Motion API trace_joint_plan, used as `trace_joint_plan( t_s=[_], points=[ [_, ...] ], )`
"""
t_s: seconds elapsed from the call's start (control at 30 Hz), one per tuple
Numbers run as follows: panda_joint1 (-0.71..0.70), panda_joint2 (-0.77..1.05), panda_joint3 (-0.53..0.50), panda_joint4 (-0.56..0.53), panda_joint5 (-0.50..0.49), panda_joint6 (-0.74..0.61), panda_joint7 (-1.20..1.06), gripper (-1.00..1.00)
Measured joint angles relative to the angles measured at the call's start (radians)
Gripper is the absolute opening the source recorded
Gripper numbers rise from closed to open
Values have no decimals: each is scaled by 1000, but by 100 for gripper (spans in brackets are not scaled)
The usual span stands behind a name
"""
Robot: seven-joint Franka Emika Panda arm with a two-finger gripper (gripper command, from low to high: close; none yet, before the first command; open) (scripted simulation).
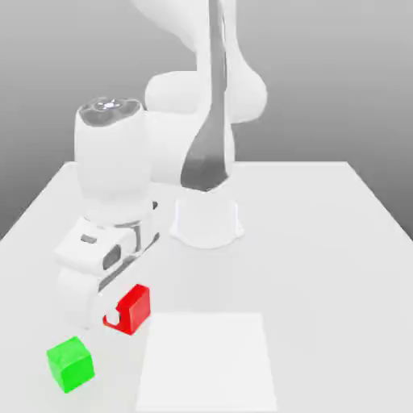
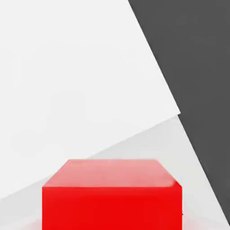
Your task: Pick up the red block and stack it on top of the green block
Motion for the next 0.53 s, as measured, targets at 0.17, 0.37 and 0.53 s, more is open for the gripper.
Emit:
trace_joint_plan(
  t_s=[0.17,0.37,0.53],
  points=[
    [-66,33,-21,64,50,-39,-137,-100],
    [-134,167,21,109,185,33,-291,-100],
    [-161,225,56,113,237,82,-330,100]
  ],
)
